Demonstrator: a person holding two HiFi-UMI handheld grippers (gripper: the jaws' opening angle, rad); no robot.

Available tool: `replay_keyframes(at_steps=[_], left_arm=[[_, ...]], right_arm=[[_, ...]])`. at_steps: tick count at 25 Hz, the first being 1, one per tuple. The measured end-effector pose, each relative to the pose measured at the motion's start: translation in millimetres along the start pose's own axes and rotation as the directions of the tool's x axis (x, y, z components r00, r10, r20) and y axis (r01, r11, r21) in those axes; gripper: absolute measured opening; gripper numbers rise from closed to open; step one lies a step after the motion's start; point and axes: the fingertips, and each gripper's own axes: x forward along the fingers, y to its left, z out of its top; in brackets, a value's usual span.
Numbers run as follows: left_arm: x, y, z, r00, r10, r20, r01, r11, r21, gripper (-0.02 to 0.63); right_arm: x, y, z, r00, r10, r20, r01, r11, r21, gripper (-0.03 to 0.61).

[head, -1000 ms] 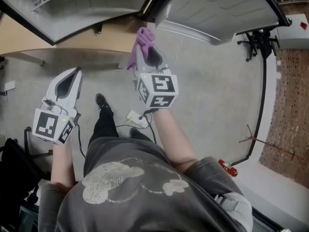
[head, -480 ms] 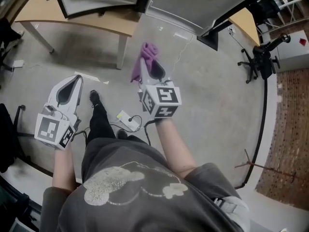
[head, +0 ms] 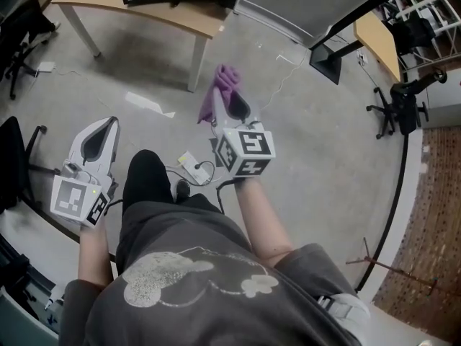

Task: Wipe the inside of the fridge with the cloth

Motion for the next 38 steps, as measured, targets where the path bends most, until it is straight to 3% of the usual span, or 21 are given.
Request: replay_keyframes(at_steps=[12, 27, 38], left_arm=[[-30, 12, -5, 0.999, 0.021, 0.034, -0.021, 1.000, -0.016, 0.017], [-124, -4, -18, 0.996, -0.007, 0.093, 0.013, 0.998, -0.063, 0.018], [-147, -39, -20, 0.990, -0.079, 0.118, 0.085, 0.995, -0.047, 0.017]], right_arm=[[-1, 56, -2, 0.994, 0.107, 0.015, -0.106, 0.993, -0.043, 0.083], [-91, 109, -20, 1.000, 0.017, -0.004, -0.017, 0.997, -0.072, 0.078], [-145, 122, -36, 1.000, -0.023, -0.012, 0.022, 0.997, -0.080, 0.075]])
